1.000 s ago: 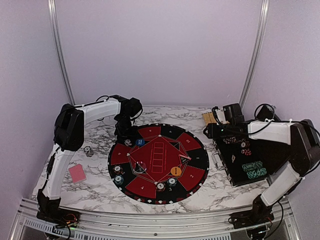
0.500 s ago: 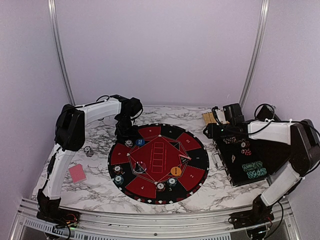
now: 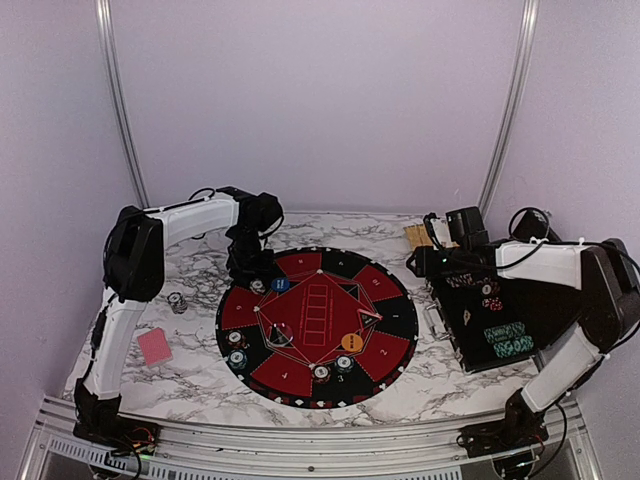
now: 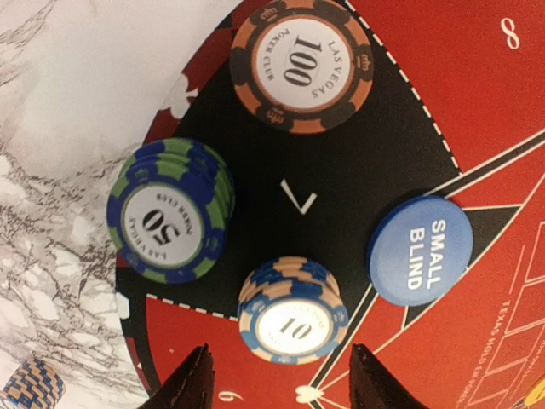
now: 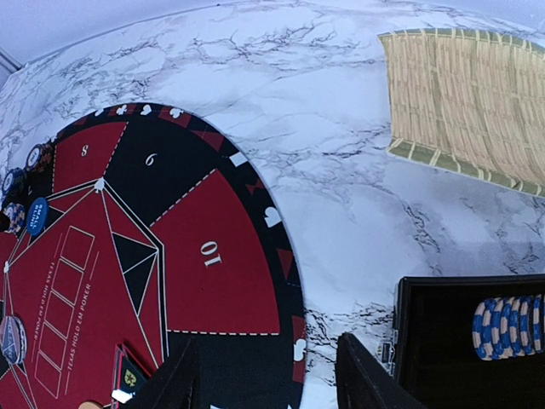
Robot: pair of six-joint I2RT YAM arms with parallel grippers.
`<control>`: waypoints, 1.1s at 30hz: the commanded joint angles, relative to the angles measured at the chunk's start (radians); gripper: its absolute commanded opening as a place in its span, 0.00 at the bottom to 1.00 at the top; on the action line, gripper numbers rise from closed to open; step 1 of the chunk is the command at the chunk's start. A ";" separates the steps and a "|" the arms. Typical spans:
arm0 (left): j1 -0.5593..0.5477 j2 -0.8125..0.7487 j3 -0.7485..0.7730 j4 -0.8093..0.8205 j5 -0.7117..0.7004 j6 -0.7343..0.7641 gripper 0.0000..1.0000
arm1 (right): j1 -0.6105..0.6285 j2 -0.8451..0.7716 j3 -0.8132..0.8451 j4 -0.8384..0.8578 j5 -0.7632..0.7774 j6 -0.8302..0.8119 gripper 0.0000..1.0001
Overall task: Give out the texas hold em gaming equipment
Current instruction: Place the poker chips pile at the small blind area, then pick up the pile of poker chips from the pile of poker chips.
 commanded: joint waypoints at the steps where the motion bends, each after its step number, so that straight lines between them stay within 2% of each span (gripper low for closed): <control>1: -0.004 -0.119 -0.039 -0.033 -0.018 0.009 0.57 | -0.010 -0.007 0.007 0.018 0.013 0.011 0.53; 9: 0.035 -0.262 -0.202 -0.010 -0.045 0.001 0.58 | -0.010 -0.002 0.010 0.013 0.014 0.009 0.53; 15: 0.117 -0.440 -0.430 0.050 -0.055 -0.002 0.60 | -0.010 0.002 0.011 0.011 0.016 0.007 0.53; 22: 0.231 -0.610 -0.668 0.094 -0.062 0.005 0.66 | -0.010 0.011 0.013 0.011 0.014 0.007 0.53; 27: 0.283 -0.662 -0.762 0.128 -0.044 0.016 0.71 | -0.010 0.014 0.013 0.011 0.013 0.007 0.53; 33: 0.319 -0.649 -0.797 0.162 -0.014 0.037 0.73 | -0.010 0.013 0.014 0.008 0.017 0.006 0.53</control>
